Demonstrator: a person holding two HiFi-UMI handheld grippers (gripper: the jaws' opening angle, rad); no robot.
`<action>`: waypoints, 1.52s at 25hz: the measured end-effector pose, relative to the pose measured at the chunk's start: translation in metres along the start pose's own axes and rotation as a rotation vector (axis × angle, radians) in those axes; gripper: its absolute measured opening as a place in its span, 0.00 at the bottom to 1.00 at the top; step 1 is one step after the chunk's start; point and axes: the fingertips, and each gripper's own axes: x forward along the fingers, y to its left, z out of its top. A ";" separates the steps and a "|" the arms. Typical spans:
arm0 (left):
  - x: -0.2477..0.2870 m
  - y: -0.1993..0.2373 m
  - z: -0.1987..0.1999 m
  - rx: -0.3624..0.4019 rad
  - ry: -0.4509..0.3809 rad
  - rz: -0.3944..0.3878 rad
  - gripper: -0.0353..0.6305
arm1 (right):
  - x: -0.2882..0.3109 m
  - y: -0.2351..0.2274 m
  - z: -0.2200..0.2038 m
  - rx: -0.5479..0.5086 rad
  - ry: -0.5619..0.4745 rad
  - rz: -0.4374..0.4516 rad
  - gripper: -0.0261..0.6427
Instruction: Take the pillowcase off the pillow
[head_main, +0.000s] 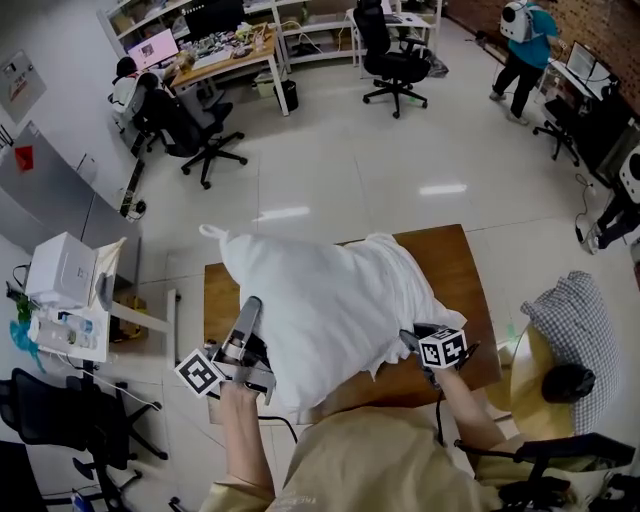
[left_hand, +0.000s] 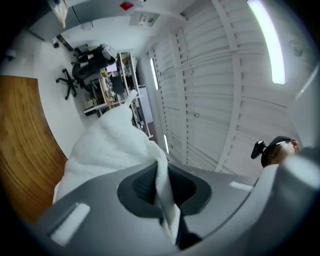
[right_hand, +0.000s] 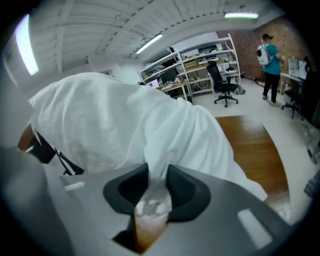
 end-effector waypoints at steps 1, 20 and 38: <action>-0.004 -0.005 0.009 -0.035 -0.057 -0.015 0.08 | -0.004 -0.009 -0.001 -0.014 -0.007 -0.045 0.15; -0.018 -0.039 0.008 -0.171 -0.019 -0.202 0.08 | -0.028 -0.134 -0.047 -0.017 -0.140 -0.141 0.17; -0.002 -0.052 -0.044 -0.070 0.107 -0.196 0.08 | 0.074 -0.073 0.163 0.052 -0.070 0.358 0.44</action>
